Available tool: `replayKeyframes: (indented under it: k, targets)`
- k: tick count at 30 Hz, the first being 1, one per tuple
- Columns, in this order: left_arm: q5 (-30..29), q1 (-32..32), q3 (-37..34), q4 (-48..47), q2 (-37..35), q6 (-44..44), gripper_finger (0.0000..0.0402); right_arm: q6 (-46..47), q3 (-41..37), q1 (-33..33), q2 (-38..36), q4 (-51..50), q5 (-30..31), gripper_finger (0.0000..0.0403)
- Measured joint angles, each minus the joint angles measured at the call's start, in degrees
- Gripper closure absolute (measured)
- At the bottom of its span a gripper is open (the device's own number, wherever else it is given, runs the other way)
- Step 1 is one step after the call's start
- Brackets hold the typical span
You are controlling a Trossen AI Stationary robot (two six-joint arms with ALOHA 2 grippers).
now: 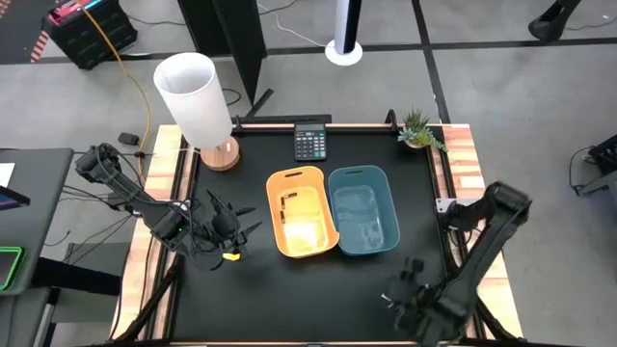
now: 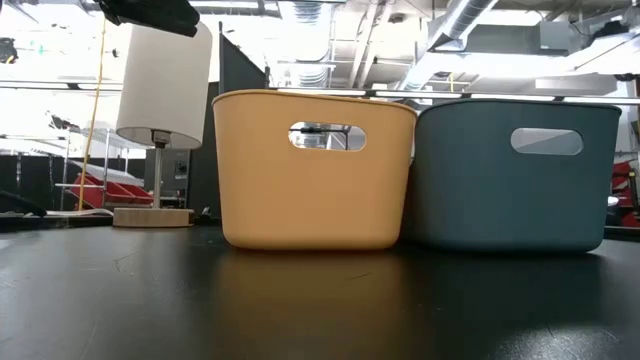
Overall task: Sort batteries
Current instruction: Put the left silver battery into the blue bin
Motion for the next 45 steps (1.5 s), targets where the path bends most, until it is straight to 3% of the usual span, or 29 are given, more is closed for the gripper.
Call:
replayKeyframes:
  k: [4, 13, 25, 38, 45]
  targets:
    - [0.45, 0.0, 0.0, 0.01, 0.0, -0.4, 0.0217, -1.9, -5.58, 0.3, -1.53, 9.79, -2.63, 0.0189]
    - [0.62, 0.0, 0.0, 0.02, 0.0, -1.33, 0.0217, -7.96, -6.73, -3.21, 3.9, 10.92, -9.58, 0.0189]
    - [0.65, 0.0, 0.0, 0.0, 0.0, -1.05, 0.0217, -7.48, -9.67, -6.16, 8.01, 13.66, -16.93, 0.0192]
    - [0.65, 0.01, 0.0, -0.01, 0.0, -0.48, 0.0217, -7.23, -9.97, -7.86, 8.29, 13.38, -17.84, 0.0319]
    - [0.65, 0.0, 0.0, -0.07, 0.0, -0.35, 0.0217, -6.92, -10.9, -7.98, 8.2, 15.51, -17.85, 0.0358]
